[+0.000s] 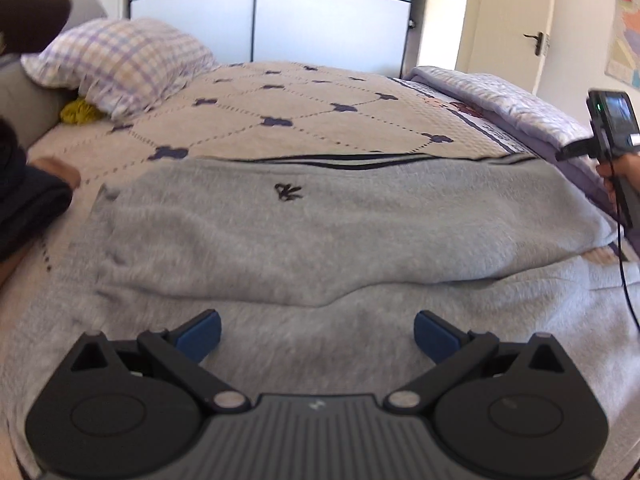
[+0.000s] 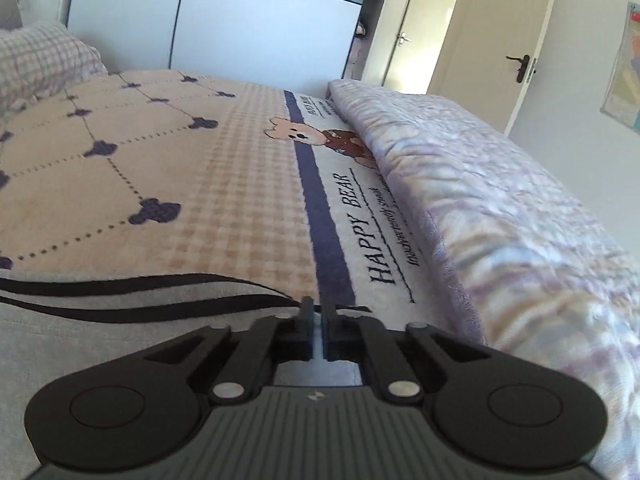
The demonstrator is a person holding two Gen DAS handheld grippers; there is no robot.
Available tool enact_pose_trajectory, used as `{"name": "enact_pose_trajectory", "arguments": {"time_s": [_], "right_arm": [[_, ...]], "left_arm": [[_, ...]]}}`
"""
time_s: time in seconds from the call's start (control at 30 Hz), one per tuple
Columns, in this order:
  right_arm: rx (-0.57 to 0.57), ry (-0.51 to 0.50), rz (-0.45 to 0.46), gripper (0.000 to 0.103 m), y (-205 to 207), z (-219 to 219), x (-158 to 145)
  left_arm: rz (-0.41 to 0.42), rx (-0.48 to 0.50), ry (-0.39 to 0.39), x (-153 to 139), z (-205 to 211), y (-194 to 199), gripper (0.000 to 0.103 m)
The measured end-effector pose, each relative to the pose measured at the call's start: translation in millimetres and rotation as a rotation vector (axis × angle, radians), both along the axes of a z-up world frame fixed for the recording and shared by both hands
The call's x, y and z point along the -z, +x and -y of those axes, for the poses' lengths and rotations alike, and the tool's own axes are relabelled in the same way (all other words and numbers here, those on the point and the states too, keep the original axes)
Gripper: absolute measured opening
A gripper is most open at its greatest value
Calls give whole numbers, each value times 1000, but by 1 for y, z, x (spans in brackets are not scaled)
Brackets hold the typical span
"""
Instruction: Fold clothes
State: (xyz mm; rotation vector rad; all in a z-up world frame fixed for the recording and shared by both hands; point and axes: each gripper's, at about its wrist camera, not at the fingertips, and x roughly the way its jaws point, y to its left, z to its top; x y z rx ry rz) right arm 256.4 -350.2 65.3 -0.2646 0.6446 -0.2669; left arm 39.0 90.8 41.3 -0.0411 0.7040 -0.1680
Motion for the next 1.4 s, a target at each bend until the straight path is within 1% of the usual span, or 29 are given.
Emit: {"name": "enact_pose_trajectory", "arguments": {"time_s": [0.03,0.1,0.17,0.2,0.23,0.27,0.3,0.37,0.4,0.43,0.47,0.5,0.57,0.6,0.67,0.73,0.77,0.8,0.83,0.9,0.97,1.03,1.1,1.17,1.2,1.23,1.27,1.37,1.4], "right_arm": [[-13,-22,-5,5,-4,-5,-1],[-128,77,-5,8,-23,-17,-11],[-311,157,-36,27,-51,-41,-19],[-404,163,-71,46,-67,-59,-20],[-495,166,-118,54,-83,-78,-20],[-582,170,-168,53,-98,-95,-18],[-648,202,-204,53,-112,-109,-17],[-753,298,-261,50,-137,-132,-14],[-792,353,-309,46,-148,-144,-9],[-809,367,-357,29,-157,-156,-1],[-810,316,-387,18,-166,-168,10],[-806,244,-402,9,-173,-177,20],[-789,211,-392,6,-183,-179,26],[-773,223,-379,3,-185,-175,22],[-737,257,-342,3,-189,-164,6],[-729,287,-304,3,-192,-158,-8],[-733,308,-300,5,-191,-159,-11],[-737,329,-304,12,-190,-162,-12],[-741,350,-308,26,-189,-164,-14],[-760,376,-331,52,-181,-179,-7],[-773,388,-364,53,-171,-198,4],[-775,392,-404,53,-161,-217,19],[-764,363,-400,54,-154,-233,29],[-764,331,-319,46,-152,-240,23],[-759,311,-294,30,-151,-241,22],[-753,296,-288,6,-151,-242,23],[-748,280,-281,4,-150,-243,24],[-762,261,-265,2,-157,-239,23],[-751,279,-246,2,-158,-235,19]], "left_arm": [[-7,-6,-12,-1,-3,-2,103],[-2,18,-11,-3,-2,-8,103],[10,50,11,-6,2,-12,103],[18,63,26,-7,4,-13,103],[23,56,42,-7,4,-12,103],[27,48,57,-6,4,-11,103],[23,27,63,-4,3,-9,103],[4,-6,57,4,-3,-3,103],[-16,-30,65,8,-8,0,103],[-36,-53,72,13,-13,3,103],[-54,-74,77,17,-17,5,103],[-52,-67,59,15,-22,3,103],[-49,-53,25,11,-32,-2,103],[-39,-42,19,7,-34,-3,103],[-10,-45,21,-2,-38,-4,103],[22,-71,32,-12,-43,-3,103],[24,-82,9,-14,-48,1,103],[26,-93,-15,-16,-53,6,103],[26,-104,-38,-17,-58,11,103],[-23,-118,-55,-8,-63,25,103],[-73,-125,-52,3,-65,36,103],[-100,-116,-17,16,-61,40,103],[-76,-105,36,21,-54,38,103],[-53,-106,51,23,-52,35,103],[-48,-106,49,23,-52,34,103],[-47,-105,44,23,-54,34,103],[-51,-104,37,22,-55,34,103],[-56,-99,6,16,-60,33,103],[-52,-98,-8,14,-62,31,103]]}}
